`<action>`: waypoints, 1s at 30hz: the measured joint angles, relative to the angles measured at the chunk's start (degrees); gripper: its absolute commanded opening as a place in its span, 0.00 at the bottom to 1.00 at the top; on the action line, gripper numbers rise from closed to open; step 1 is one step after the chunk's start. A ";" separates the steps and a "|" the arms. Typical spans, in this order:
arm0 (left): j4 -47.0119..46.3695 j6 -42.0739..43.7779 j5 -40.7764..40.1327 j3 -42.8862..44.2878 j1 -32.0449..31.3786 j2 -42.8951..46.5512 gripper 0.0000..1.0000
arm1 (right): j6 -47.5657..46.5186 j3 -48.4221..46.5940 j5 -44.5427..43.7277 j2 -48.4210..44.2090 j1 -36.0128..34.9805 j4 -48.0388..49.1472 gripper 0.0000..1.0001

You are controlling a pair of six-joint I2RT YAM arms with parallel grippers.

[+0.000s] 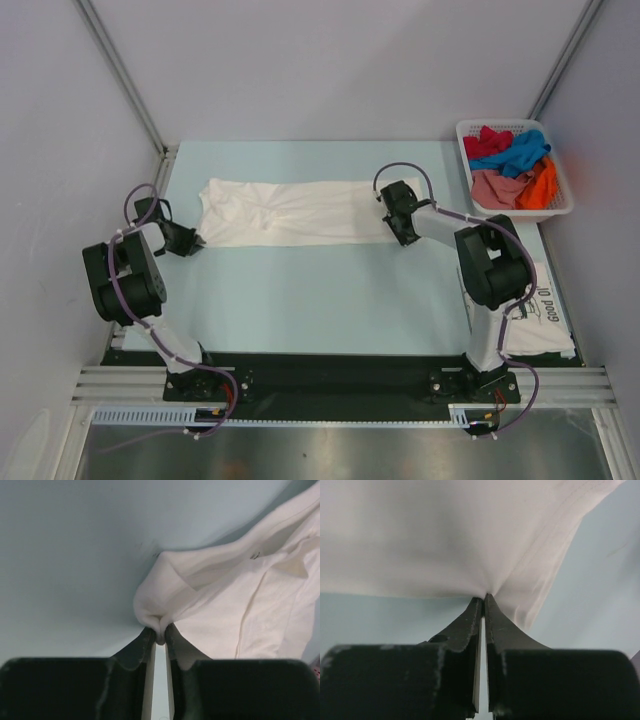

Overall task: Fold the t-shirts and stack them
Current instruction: Fold the tshirt

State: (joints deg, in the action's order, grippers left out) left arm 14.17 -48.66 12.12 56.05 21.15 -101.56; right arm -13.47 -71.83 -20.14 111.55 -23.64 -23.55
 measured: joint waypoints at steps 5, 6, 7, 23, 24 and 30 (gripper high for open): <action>-0.20 2.14 0.37 5.29 -0.02 -4.24 0.04 | 2.34 4.44 1.81 -3.89 -1.57 -1.18 0.01; -0.35 2.54 0.61 6.73 -0.02 -5.38 0.00 | 3.13 5.51 2.45 -4.92 -2.32 -1.81 0.01; -0.61 2.93 0.79 8.37 -0.13 -6.56 0.00 | 4.07 6.40 3.13 -5.95 -3.21 -2.64 0.01; -6.88 7.61 2.93 52.15 -6.19 -34.18 0.00 | 22.53 2.86 25.68 -4.79 -40.41 -5.38 0.06; -7.10 7.65 3.23 54.16 -6.67 -35.85 0.00 | 22.71 1.46 27.91 -3.39 -42.36 -4.37 0.06; -6.23 8.28 3.50 57.61 -8.55 -41.09 0.22 | 22.80 -9.09 39.58 3.63 -48.15 -2.75 0.26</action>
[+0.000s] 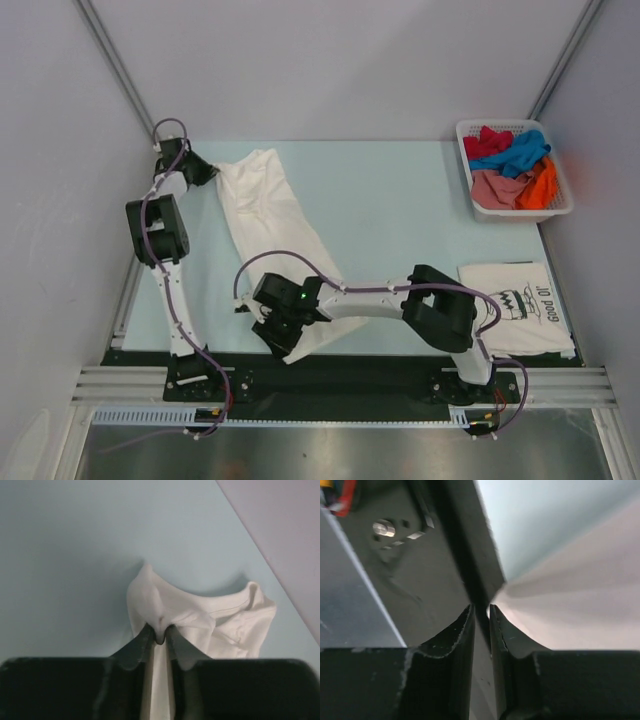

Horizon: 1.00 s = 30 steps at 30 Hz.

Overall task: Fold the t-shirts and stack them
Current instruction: Fold the tshirt

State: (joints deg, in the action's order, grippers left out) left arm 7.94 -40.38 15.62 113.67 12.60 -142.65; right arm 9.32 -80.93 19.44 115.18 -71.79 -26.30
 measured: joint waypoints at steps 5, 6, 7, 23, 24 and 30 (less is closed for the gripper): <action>2.69 3.69 -3.52 0.07 0.79 1.09 0.50 | -2.25 -3.39 2.05 -0.57 0.20 -2.56 0.43; 4.00 4.61 -4.48 0.09 1.11 1.77 0.56 | -2.47 -3.39 2.05 -1.33 0.72 -3.52 0.48; 5.55 5.40 -5.60 0.09 1.51 2.56 0.58 | -2.40 -3.37 2.12 -2.25 1.55 -4.50 0.60; 12.33 9.42 -3.69 -31.74 2.10 43.01 0.62 | -2.93 20.26 3.50 -21.00 34.69 -8.79 0.45; 12.44 9.46 -2.67 -33.62 1.53 43.71 0.62 | -2.93 21.29 3.96 -21.00 35.71 -8.76 0.44; 14.69 9.99 4.02 -35.08 0.94 39.23 0.61 | -2.69 26.14 8.50 -21.00 39.87 -6.60 0.40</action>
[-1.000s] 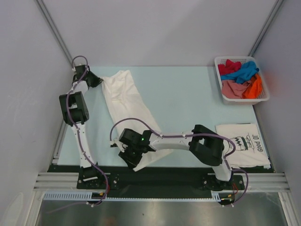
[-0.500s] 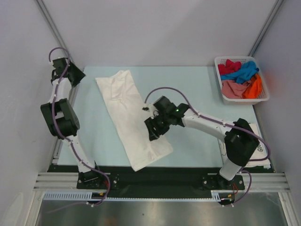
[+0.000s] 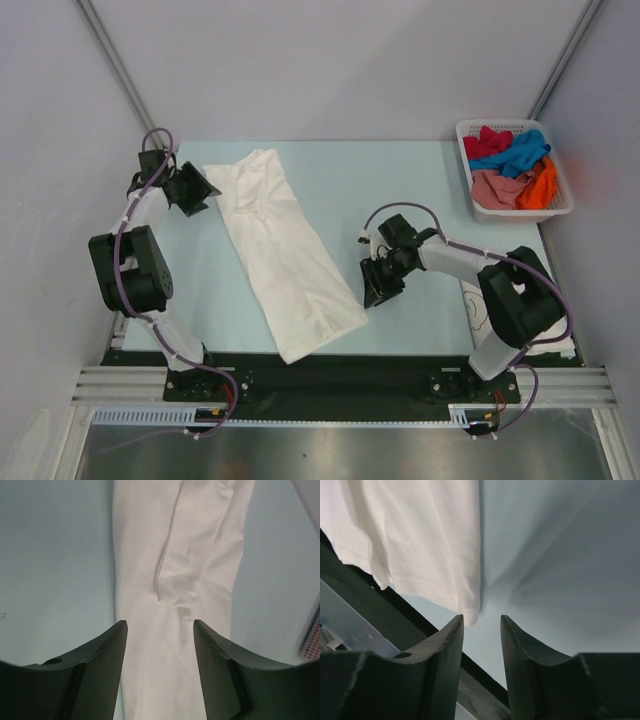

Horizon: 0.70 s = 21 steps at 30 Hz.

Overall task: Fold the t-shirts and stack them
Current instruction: Fold the tshirt

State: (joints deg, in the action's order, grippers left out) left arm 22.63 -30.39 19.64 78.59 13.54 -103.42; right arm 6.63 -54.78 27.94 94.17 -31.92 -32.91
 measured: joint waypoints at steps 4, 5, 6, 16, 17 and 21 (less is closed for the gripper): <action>1.05 -0.02 2.69 0.72 0.09 -2.40 0.61 | 0.00 2.10 2.97 0.79 0.50 1.49 0.38; 1.18 -0.02 3.15 0.76 0.09 -2.56 0.62 | 0.00 2.38 3.50 1.18 0.57 1.88 0.38; 1.55 -0.02 3.45 1.11 0.09 -2.62 0.62 | 0.07 2.73 4.22 1.70 0.66 2.36 0.39; 2.16 0.42 4.48 8.72 0.09 -6.93 0.65 | 2.89 4.39 8.52 4.11 0.92 7.43 0.25; 2.14 0.59 4.46 9.77 0.09 -7.93 0.64 | 2.99 4.59 8.61 4.28 0.92 7.87 0.14; 1.46 1.51 4.15 14.71 0.20 -12.96 0.62 | 4.92 7.10 10.12 4.35 0.94 9.86 0.03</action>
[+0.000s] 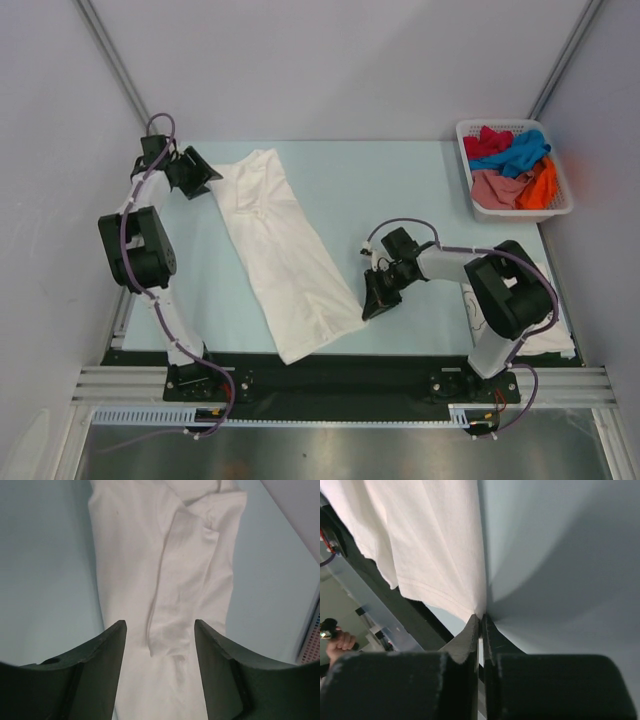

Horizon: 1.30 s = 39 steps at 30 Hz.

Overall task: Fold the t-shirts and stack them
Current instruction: Fold the tshirt

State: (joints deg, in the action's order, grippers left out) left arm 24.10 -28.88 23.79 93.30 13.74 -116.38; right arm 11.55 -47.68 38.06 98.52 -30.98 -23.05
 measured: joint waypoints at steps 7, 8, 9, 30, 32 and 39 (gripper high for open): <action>-2.58 -0.09 -0.59 4.44 0.55 -7.93 0.63 | 5.46 10.80 1.20 -8.20 -2.38 4.90 0.09; -2.60 -0.11 -0.85 4.39 0.55 -8.22 0.64 | 6.43 12.22 0.70 -9.81 -3.65 5.01 0.20; -2.67 -0.09 -1.16 4.28 0.59 -8.35 0.65 | 7.23 13.05 0.28 -10.97 -4.63 4.85 0.27; -10.56 -5.73 0.74 1.53 0.63 -11.15 0.61 | 12.90 -55.04 -12.33 36.30 7.34 11.06 0.50; -11.56 -6.86 0.87 0.15 0.63 -11.15 0.62 | 16.06 -62.84 -11.39 41.92 7.41 12.72 0.51; -13.11 -9.44 1.05 -0.48 0.52 -12.28 0.64 | 26.38 -80.41 -10.84 54.80 6.14 18.03 0.51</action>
State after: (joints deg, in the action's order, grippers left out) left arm 10.98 -38.33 24.84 92.82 14.26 -128.66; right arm 37.93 -128.09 27.22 153.32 -24.84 -5.02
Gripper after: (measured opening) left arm 0.635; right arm 0.511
